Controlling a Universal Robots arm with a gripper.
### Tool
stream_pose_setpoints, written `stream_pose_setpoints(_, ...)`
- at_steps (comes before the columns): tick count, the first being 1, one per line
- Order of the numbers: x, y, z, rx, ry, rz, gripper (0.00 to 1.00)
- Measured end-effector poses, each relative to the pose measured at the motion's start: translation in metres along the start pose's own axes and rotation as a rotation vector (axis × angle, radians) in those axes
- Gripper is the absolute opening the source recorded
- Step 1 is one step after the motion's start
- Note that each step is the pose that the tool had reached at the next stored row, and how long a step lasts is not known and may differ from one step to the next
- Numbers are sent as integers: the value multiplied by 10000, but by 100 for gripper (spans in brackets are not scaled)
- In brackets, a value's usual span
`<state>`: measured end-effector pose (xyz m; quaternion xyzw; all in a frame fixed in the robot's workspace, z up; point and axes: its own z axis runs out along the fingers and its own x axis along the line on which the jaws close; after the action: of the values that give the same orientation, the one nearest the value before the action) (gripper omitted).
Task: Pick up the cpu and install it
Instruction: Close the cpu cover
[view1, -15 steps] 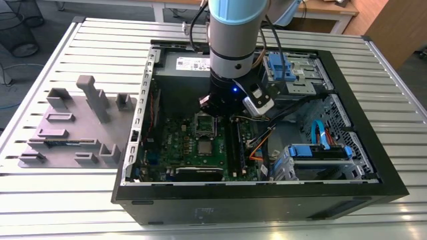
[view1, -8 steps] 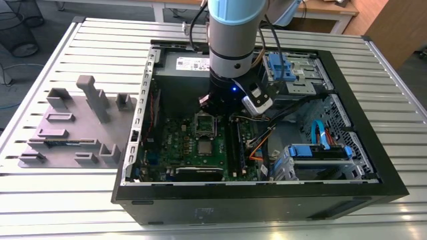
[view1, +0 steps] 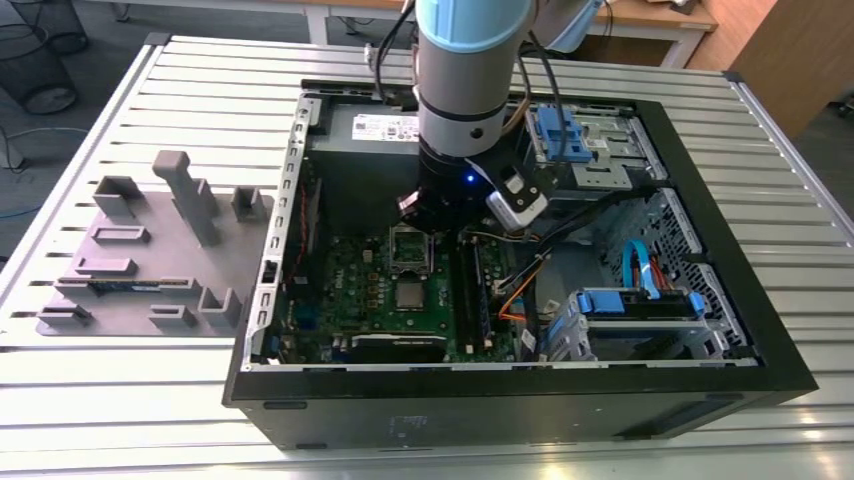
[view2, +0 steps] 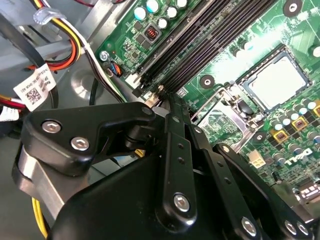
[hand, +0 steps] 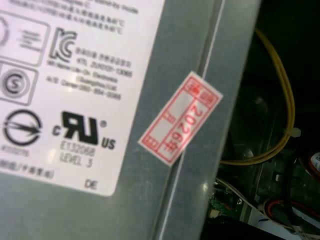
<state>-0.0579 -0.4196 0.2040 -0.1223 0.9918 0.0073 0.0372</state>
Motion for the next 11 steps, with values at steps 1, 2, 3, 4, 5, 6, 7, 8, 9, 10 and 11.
stream_pose_setpoints(1, 0, 0, 0, -4, 0, -62, 11)
stream_pose_setpoints(2, 0, 0, 0, -7, 0, -96, 11)
stream_pose_setpoints(3, 1, 0, -1, -9, 0, -115, 11)
stream_pose_setpoints(4, 0, 0, -2, -12, 0, -134, 11)
stream_pose_setpoints(5, 0, 0, -3, -12, 0, -145, 11)
stream_pose_setpoints(6, 0, 0, -3, -12, 0, -146, 11)
stream_pose_setpoints(7, 0, 0, -3, -12, 0, -148, 11)
stream_pose_setpoints(8, 0, 0, -4, -11, 1, -148, 11)
stream_pose_setpoints(9, 0, 0, -4, -11, 1, -148, 11)
stream_pose_setpoints(10, 0, 0, -7, -10, 2, -149, 11)
stream_pose_setpoints(11, 0, -1, -11, -8, 3, -148, 11)
